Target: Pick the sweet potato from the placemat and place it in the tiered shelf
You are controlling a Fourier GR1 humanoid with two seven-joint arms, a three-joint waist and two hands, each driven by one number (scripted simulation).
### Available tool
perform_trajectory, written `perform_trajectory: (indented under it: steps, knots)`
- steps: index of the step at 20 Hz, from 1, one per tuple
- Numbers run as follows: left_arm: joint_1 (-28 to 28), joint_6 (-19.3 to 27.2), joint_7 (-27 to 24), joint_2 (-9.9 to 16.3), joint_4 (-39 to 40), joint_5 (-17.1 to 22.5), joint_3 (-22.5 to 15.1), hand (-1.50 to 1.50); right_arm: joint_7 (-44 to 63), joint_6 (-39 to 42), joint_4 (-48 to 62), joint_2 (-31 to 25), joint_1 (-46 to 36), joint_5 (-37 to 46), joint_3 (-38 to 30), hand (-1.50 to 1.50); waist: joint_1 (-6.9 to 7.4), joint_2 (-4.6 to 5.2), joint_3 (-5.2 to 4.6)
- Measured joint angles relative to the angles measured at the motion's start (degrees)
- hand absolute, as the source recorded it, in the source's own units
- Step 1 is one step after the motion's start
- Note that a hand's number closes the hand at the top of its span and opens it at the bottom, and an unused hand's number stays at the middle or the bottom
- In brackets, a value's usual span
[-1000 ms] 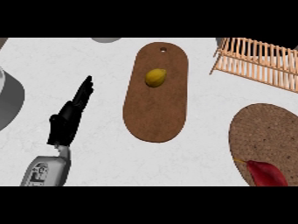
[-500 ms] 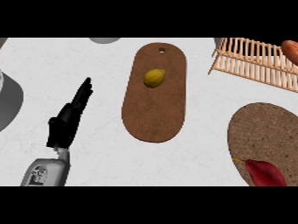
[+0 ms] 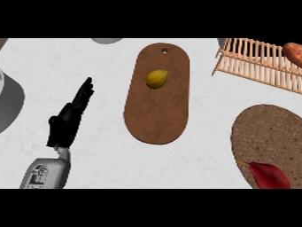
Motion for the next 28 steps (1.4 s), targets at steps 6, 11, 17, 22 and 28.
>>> perform_trajectory:
  steps: [6, 11, 17, 22, 28]
  knots:
    - [0.62, -0.87, -0.19, 0.84, -0.34, 0.99, 1.03, 0.00, 2.02, -2.07, -6.34, -1.23, -1.58, -3.27, -2.43, -1.50, -0.33, -0.17, 0.01]
    - [1.01, 0.11, -0.90, 0.27, -0.12, 0.15, 0.69, 0.00, 6.92, -1.20, -13.79, -4.59, -0.72, -4.01, -6.08, -1.50, -0.85, -0.31, -0.02]
    - [1.19, 0.40, -0.86, 0.71, 0.17, 0.28, 1.56, 0.00, 16.26, 9.71, -25.16, -9.09, 4.71, -6.63, -11.86, -1.50, -2.13, -0.72, -0.03]
    - [2.99, 0.48, -0.77, 0.79, -0.81, 0.53, 1.82, 0.00, 20.13, 21.66, -35.79, -12.52, 13.18, -13.12, -18.89, -1.50, -3.23, -1.00, 0.02]
    - [3.06, 0.14, -0.51, 1.10, -1.01, 1.16, 2.40, 0.00, 19.79, 34.97, -47.41, -14.47, 24.85, -24.86, -31.53, -1.50, -3.97, -1.03, 0.06]
